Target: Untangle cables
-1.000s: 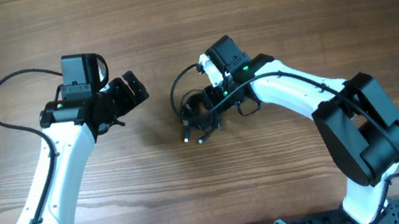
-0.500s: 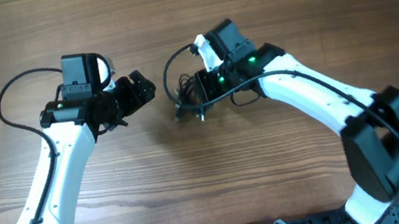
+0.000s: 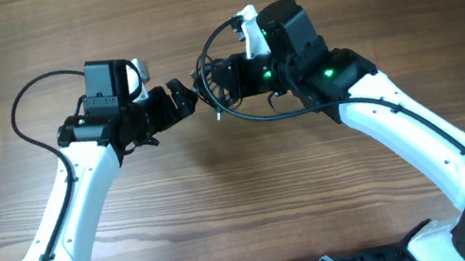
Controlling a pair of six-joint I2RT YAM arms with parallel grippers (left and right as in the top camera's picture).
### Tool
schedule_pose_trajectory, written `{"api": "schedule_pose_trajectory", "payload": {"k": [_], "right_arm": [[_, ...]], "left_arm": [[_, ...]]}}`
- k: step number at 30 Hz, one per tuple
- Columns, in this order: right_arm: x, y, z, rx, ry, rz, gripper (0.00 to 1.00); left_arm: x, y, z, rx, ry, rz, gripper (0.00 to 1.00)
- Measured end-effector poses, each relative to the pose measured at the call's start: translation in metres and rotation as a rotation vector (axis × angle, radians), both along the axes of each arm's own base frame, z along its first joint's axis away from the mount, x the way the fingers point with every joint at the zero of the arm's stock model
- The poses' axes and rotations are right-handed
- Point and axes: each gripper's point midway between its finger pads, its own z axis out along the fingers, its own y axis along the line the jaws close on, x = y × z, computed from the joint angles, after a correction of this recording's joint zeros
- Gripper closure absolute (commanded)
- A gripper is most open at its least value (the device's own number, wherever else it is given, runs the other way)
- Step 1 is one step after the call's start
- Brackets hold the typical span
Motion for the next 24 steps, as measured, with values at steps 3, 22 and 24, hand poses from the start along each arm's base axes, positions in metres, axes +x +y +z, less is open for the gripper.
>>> {"api": "schedule_pose_trajectory", "payload": {"k": [3, 22, 24], "right_arm": [[-0.006, -0.004, -0.009, -0.027, 0.041, -0.003, 0.96], [0.011, -0.014, 0.019, 0.135, 0.07, -0.042, 0.96], [0.014, -0.028, 0.015, 0.087, 0.073, -0.097, 0.96]], "left_arm": [[0.006, -0.018, 0.016, -0.112, -0.055, -0.063, 0.0], [0.01, -0.002, 0.017, -0.041, -0.037, 0.051, 0.54], [0.013, -0.01, 0.038, -0.082, -0.112, 0.001, 0.53]]}}
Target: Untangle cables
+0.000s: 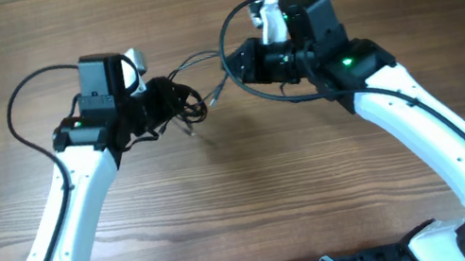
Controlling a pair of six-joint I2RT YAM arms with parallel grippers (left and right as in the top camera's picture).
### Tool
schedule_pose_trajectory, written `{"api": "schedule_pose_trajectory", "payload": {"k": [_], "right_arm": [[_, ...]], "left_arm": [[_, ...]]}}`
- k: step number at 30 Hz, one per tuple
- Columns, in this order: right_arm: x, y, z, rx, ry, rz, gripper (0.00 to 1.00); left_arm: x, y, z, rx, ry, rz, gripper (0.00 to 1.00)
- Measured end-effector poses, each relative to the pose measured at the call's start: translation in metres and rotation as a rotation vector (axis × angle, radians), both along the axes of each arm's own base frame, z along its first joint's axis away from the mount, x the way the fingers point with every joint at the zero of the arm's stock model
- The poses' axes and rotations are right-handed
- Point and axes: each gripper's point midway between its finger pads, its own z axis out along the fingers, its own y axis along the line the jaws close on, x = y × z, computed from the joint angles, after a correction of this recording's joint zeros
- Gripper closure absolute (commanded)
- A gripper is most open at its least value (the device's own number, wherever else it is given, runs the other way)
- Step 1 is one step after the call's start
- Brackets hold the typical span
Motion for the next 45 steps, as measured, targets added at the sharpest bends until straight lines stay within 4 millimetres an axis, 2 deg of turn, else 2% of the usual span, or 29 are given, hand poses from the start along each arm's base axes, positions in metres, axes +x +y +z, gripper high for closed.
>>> {"api": "schedule_pose_trajectory", "payload": {"k": [3, 5, 6, 8, 10, 12, 14, 15, 18, 24, 28, 30, 31, 33, 35, 36, 38, 42, 43, 44, 45], "right_arm": [[0.004, -0.023, -0.014, -0.106, 0.016, -0.089, 0.96], [0.006, -0.039, -0.026, -0.188, 0.036, -0.159, 0.96], [0.008, -0.046, -0.03, -0.218, 0.04, -0.192, 0.96], [0.01, -0.041, -0.025, -0.188, 0.031, -0.179, 0.96], [0.012, -0.014, 0.002, -0.037, -0.036, -0.075, 0.96], [0.009, 0.011, 0.04, 0.119, -0.134, 0.055, 0.96], [-0.001, 0.024, 0.06, 0.217, -0.149, 0.142, 0.96], [-0.005, 0.028, 0.066, 0.25, -0.145, 0.167, 0.96], [-0.019, 0.036, 0.083, 0.329, -0.147, 0.26, 0.96], [-0.033, 0.041, 0.089, 0.376, -0.12, 0.336, 0.95], [-0.035, 0.041, 0.089, 0.377, -0.116, 0.345, 0.96], [-0.035, 0.039, 0.079, 0.349, -0.084, 0.328, 0.96], [-0.034, 0.037, 0.072, 0.327, -0.058, 0.306, 0.96], [-0.031, 0.033, 0.062, 0.295, -0.03, 0.265, 0.96], [-0.026, 0.034, 0.066, 0.296, -0.062, 0.255, 0.96], [-0.023, 0.034, 0.071, 0.305, -0.089, 0.254, 0.96], [-0.02, 0.036, 0.079, 0.321, -0.131, 0.255, 0.96], [-0.019, 0.037, 0.085, 0.346, -0.128, 0.256, 0.96], [-0.022, 0.038, 0.087, 0.356, -0.12, 0.268, 0.96], [-0.026, 0.039, 0.089, 0.369, -0.116, 0.289, 0.96], [-0.028, 0.041, 0.095, 0.39, -0.13, 0.314, 0.96]], "left_arm": [[-0.002, -0.012, 0.06, -0.077, -0.189, -0.074, 0.53], [-0.009, -0.019, 0.082, -0.12, -0.248, -0.12, 0.54], [-0.012, -0.021, 0.087, -0.132, -0.257, -0.133, 0.5], [-0.011, -0.02, 0.084, -0.125, -0.249, -0.126, 0.38], [-0.01, -0.016, 0.076, -0.101, -0.224, -0.105, 0.33], [-0.008, -0.015, 0.066, -0.093, -0.192, -0.097, 0.3], [-0.005, -0.014, 0.055, -0.081, -0.157, -0.089, 0.31], [-0.005, -0.014, 0.053, -0.08, -0.151, -0.088, 0.31], [-0.001, -0.013, 0.043, -0.068, -0.127, -0.079, 0.44], [0.009, -0.011, 0.001, -0.047, -0.01, -0.057, 0.43], [0.016, -0.02, 0.016, -0.112, -0.067, -0.09, 0.4], [0.019, -0.021, 0.031, -0.174, -0.107, -0.117, 0.4], [0.02, -0.013, 0.037, -0.192, -0.123, -0.108, 0.4], [0.024, 0.015, 0.055, -0.236, -0.163, -0.061, 0.4], [0.021, 0.034, 0.071, -0.288, -0.193, -0.045, 0.37], [0.018, 0.037, 0.076, -0.315, -0.194, -0.053, 0.34], [0.008, 0.026, 0.076, -0.346, -0.162, -0.094, 0.29], [-0.01, -0.021, 0.07, -0.321, -0.138, -0.227, 0.28], [-0.011, -0.034, 0.064, -0.271, -0.139, -0.241, 0.29], [-0.008, -0.038, 0.059, -0.23, -0.15, -0.232, 0.33], [-0.005, -0.042, 0.053, -0.203, -0.147, -0.225, 0.42]]}}
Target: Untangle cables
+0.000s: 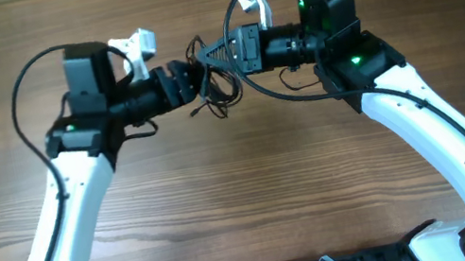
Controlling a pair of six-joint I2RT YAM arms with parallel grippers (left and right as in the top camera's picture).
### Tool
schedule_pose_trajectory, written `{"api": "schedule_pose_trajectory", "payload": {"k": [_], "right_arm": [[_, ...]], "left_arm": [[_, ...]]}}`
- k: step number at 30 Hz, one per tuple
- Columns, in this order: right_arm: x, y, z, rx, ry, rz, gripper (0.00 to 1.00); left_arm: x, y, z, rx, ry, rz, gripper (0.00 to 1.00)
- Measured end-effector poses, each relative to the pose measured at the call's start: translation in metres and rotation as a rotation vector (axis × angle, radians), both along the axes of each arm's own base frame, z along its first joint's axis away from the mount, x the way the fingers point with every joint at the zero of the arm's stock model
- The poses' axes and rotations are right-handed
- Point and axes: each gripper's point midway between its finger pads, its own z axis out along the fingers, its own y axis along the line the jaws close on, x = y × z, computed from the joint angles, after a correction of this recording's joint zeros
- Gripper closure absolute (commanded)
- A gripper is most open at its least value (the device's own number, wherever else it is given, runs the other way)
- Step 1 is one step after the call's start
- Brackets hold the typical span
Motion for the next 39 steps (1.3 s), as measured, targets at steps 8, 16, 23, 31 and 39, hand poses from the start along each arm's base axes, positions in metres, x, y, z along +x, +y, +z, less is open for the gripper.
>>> {"api": "schedule_pose_trajectory", "payload": {"k": [8, 16, 23, 31, 39], "right_arm": [[-0.003, -0.002, -0.014, -0.038, 0.056, -0.005, 0.96], [0.047, -0.061, -0.085, -0.382, 0.13, -0.435, 0.17], [0.041, -0.063, -0.089, -0.393, 0.155, -0.408, 0.05], [0.022, -0.062, -0.118, -0.514, 0.181, -0.345, 0.27], [0.001, -0.009, -0.208, -0.653, 0.329, -0.238, 0.52]], "left_arm": [[0.017, 0.0, -0.033, 0.074, 0.077, 0.084, 0.93], [0.004, 0.03, 0.038, 0.016, -0.098, 0.143, 0.69], [0.003, 0.03, 0.032, 0.015, -0.07, 0.139, 0.79], [0.007, 0.063, 0.0, 0.161, 0.043, 0.334, 0.43], [0.014, 0.131, -0.044, 0.329, 0.205, 0.648, 0.16]]}}
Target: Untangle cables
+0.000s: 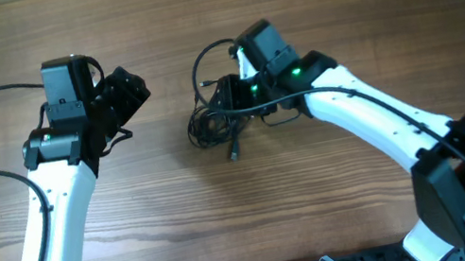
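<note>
A black cable bundle (209, 127) lies in loops at the table's middle, with one plug end (235, 153) trailing toward the front. My right gripper (226, 95) is down at the bundle's upper right edge and looks shut on its strands; the dark fingers merge with the cable. My left gripper (129, 87) stands well to the left of the bundle, apart from it, its fingers spread and nothing between them.
The wooden table (251, 233) carries nothing besides the bundle. Each arm's own black lead arcs beside it: the left arm's lead at the far left, the right arm's lead (201, 59) just above the bundle.
My left gripper has let go of the cable and now stands off to the left. The right gripper has come down and left, and the bundle now rests on the table under it.
Both grippers met at the tangle near the table's back. Then they stood apart with strands stretched between them, the bulk at the left gripper. Then they were close again, both at the bundle. Now only the right gripper is at it and the left is free.
</note>
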Controlling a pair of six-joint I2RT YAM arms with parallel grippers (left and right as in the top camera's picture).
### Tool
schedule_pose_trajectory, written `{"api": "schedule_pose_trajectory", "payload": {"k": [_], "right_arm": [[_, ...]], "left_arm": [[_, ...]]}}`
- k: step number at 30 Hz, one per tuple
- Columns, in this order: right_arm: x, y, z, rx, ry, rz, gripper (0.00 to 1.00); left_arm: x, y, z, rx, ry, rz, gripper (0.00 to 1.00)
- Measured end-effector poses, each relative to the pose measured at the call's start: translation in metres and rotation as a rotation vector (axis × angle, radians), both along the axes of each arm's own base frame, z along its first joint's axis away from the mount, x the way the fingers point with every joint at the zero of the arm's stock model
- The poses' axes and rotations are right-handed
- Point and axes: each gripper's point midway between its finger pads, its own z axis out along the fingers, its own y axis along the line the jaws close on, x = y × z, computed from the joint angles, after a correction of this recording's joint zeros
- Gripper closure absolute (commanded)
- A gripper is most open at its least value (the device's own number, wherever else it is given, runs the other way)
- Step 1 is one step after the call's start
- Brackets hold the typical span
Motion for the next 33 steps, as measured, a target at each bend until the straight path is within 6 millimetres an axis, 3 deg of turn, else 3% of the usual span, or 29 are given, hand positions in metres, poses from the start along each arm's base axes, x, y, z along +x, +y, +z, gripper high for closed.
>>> {"api": "schedule_pose_trajectory", "payload": {"k": [7, 11, 15, 17, 19, 21, 22, 24, 25, 27, 30, 31, 33], "right_arm": [[-0.022, 0.023, -0.036, -0.053, 0.104, -0.037, 0.6], [-0.017, 0.023, -0.038, -0.08, 0.077, -0.081, 0.96], [-0.012, 0.023, -0.036, -0.079, 0.062, -0.098, 0.96], [-0.012, 0.025, -0.031, -0.074, 0.052, -0.071, 0.96], [-0.008, 0.033, -0.008, -0.036, -0.009, -0.029, 0.96], [-0.002, 0.045, 0.035, 0.06, -0.141, 0.046, 0.96], [-0.001, 0.051, 0.068, 0.124, -0.233, 0.088, 0.96], [-0.012, 0.052, 0.181, 0.295, -0.512, 0.172, 0.96], [-0.023, 0.047, 0.222, 0.357, -0.603, 0.191, 0.96], [-0.035, 0.049, 0.256, 0.443, -0.687, 0.244, 0.96], [-0.035, 0.05, 0.283, 0.52, -0.787, 0.267, 0.96], [-0.029, 0.041, 0.291, 0.522, -0.81, 0.238, 0.96], [-0.002, -0.003, 0.312, 0.488, -0.876, 0.087, 0.96]], "left_arm": [[0.0, 0.003, -0.005, 0.005, 0.015, 0.01, 0.12], [0.0, 0.003, -0.005, 0.005, 0.016, 0.011, 0.12], [0.0, 0.003, -0.005, 0.005, 0.017, 0.011, 0.11], [-0.001, 0.003, -0.006, 0.005, 0.021, 0.012, 0.18], [-0.002, 0.001, -0.006, -0.004, 0.027, 0.001, 0.19], [-0.003, -0.007, -0.005, -0.027, 0.026, -0.042, 0.18], [-0.004, -0.012, -0.004, -0.043, 0.023, -0.073, 0.17], [-0.007, -0.029, 0.0, -0.095, 0.009, -0.179, 0.09], [-0.01, -0.043, 0.005, -0.132, -0.014, -0.269, 0.09], [-0.013, -0.057, 0.012, -0.177, -0.045, -0.362, 0.1], [-0.015, -0.064, 0.015, -0.195, -0.059, -0.411, 0.18], [-0.016, -0.062, 0.013, -0.186, -0.048, -0.402, 0.18], [-0.019, -0.051, 0.003, -0.138, -0.001, -0.354, 0.17]]}}
